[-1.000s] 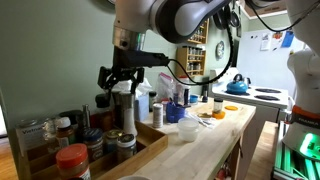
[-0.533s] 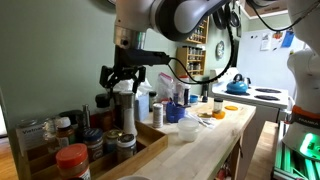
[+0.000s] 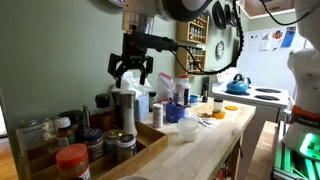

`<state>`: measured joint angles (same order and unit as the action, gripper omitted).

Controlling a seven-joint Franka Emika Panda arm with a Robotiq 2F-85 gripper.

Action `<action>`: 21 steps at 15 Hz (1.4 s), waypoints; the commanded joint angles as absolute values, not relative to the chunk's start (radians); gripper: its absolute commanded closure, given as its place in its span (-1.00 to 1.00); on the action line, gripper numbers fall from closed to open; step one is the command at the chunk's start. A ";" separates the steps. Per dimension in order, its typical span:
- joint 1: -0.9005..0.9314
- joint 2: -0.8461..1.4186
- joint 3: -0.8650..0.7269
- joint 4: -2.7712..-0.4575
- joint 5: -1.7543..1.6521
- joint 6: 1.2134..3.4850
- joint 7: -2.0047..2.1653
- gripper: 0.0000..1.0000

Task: Move the salt cellar to the right side of the counter.

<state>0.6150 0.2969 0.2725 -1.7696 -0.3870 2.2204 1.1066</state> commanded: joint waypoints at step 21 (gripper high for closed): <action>0.596 0.406 0.176 -1.804 -0.479 2.438 1.026 -1.00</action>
